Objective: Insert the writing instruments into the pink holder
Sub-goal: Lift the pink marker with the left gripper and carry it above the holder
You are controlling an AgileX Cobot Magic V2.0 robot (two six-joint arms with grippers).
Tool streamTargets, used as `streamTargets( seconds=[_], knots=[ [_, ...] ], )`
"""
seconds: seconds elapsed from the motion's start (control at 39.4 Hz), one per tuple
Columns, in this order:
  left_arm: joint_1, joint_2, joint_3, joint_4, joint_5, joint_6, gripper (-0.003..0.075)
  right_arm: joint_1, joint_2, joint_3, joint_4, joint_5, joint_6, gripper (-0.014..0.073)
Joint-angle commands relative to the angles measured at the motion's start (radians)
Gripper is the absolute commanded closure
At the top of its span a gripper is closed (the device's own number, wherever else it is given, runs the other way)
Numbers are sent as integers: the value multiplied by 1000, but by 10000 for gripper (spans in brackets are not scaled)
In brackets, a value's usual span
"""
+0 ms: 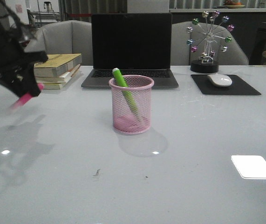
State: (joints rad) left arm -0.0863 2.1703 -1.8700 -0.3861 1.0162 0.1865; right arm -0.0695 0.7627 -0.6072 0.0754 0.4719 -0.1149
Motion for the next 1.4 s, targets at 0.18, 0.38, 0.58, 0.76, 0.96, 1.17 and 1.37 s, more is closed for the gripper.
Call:
streamTargets(
  seconds=[0.18,0.38,0.58,0.76,0.96,1.17,1.37],
  knots=[
    [-85,-70,-277,-163,-48,92,625,-5,-7,-28,2,-74,-10,221],
    [-166,-70,-375,-172,-202,125,625,-5,-7,-28,2,-74,-10,221],
    [-243,-74,-386,-172,-353,141,625,-5,-7,-28,2,-74,-10,221],
    [-297,-74,-386,-172,-465,161,625,-5,-7,-28,2,-74,-10,221],
    [-342,-84,-386,-167,-591,196,625,-5,-7,-28,2,-74,-10,221],
    [-363,-89,-386,-160,-629,196,626,-5,-7,-28,2,-74,-10,221],
    [-372,-91,-386,-165,-635,196,626,-5,-7,-28,2,-74,-10,221]
  ],
)
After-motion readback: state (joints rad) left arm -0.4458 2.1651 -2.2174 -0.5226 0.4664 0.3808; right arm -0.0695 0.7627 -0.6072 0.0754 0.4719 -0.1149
